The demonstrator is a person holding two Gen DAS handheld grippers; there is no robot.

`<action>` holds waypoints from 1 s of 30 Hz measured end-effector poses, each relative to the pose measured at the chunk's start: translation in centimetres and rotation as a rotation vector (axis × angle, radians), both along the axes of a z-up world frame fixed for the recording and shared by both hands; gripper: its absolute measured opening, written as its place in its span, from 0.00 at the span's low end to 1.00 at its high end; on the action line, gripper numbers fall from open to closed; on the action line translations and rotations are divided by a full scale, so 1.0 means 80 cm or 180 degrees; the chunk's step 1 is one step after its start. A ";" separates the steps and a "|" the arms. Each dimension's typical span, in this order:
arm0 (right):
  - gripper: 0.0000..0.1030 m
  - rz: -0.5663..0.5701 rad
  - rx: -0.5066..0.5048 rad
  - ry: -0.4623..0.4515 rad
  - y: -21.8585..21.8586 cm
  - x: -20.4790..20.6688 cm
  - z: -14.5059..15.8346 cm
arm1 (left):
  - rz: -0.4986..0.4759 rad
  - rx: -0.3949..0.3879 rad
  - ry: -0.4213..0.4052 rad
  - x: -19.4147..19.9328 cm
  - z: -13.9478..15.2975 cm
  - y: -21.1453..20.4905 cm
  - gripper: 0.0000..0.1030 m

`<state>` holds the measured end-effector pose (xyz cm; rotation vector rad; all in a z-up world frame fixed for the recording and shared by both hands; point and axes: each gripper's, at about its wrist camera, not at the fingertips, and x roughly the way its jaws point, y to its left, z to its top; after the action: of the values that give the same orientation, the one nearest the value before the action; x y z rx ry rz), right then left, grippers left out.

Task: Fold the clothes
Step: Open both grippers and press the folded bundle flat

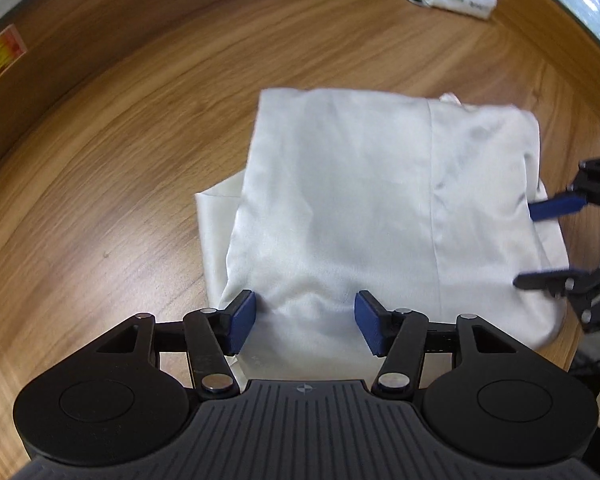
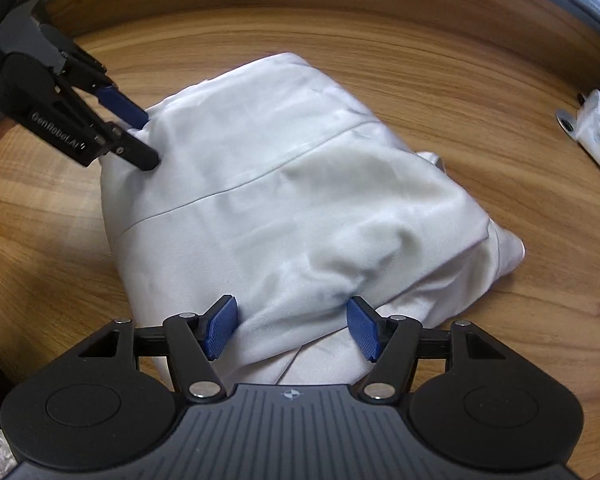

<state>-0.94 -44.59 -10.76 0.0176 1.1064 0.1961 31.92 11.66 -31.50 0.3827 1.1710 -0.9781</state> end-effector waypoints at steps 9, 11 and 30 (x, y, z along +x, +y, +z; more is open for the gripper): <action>0.77 -0.0057 0.0067 -0.0228 -0.009 -0.005 0.049 | 0.0955 -0.0332 0.0199 -0.007 0.042 0.051 0.58; 0.79 -0.0077 0.0079 -0.0282 -0.012 -0.006 0.060 | 0.1122 -0.0353 0.0259 -0.013 0.046 0.064 0.58; 0.92 -0.0358 0.0082 -0.0362 -0.032 -0.017 0.094 | 0.2265 -0.0304 0.0497 -0.074 0.050 0.160 0.69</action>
<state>-2.33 -47.17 -3.26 0.0903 0.9864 0.1091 25.98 24.49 -27.53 -0.1926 1.2644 -0.4384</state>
